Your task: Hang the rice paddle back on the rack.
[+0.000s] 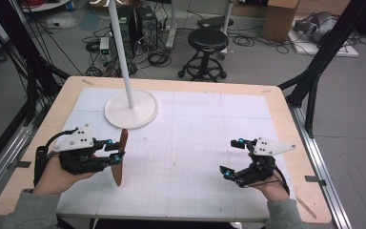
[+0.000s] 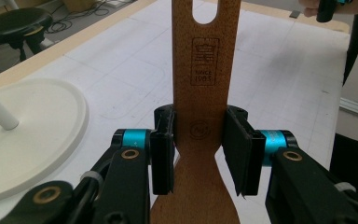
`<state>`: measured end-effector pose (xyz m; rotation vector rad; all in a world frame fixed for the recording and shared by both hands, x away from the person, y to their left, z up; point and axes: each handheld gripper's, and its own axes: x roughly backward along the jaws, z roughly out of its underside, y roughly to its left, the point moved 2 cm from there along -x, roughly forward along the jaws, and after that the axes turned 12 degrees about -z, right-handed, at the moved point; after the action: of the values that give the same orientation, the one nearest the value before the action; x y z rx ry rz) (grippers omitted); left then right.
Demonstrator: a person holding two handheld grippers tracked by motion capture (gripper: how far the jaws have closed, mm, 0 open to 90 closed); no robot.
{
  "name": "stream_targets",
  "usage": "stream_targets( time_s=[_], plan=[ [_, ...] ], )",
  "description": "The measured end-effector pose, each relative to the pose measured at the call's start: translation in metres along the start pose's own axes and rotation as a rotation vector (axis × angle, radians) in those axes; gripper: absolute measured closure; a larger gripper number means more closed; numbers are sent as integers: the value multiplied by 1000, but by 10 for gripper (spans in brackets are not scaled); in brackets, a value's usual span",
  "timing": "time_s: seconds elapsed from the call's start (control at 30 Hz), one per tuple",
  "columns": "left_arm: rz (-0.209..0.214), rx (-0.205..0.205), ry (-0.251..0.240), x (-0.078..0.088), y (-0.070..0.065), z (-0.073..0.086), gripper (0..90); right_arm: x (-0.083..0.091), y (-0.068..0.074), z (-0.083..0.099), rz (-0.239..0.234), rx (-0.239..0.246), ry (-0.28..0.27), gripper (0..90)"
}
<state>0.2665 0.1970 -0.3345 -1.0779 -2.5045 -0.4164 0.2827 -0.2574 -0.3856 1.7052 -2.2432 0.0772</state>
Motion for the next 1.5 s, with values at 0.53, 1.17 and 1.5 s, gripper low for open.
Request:
stream_targets(
  time_s=[0.53,1.17,1.5],
  plan=[
    [-35,71,-68,21,27,5,650,0,0,-1,0,-3,-13,0],
    [-70,71,-82,42,55,10,650,2,-8,-1,-8,-18,-38,0],
    [-63,101,-59,56,79,12,650,5,-10,-2,-8,-25,-40,0]
  ],
)
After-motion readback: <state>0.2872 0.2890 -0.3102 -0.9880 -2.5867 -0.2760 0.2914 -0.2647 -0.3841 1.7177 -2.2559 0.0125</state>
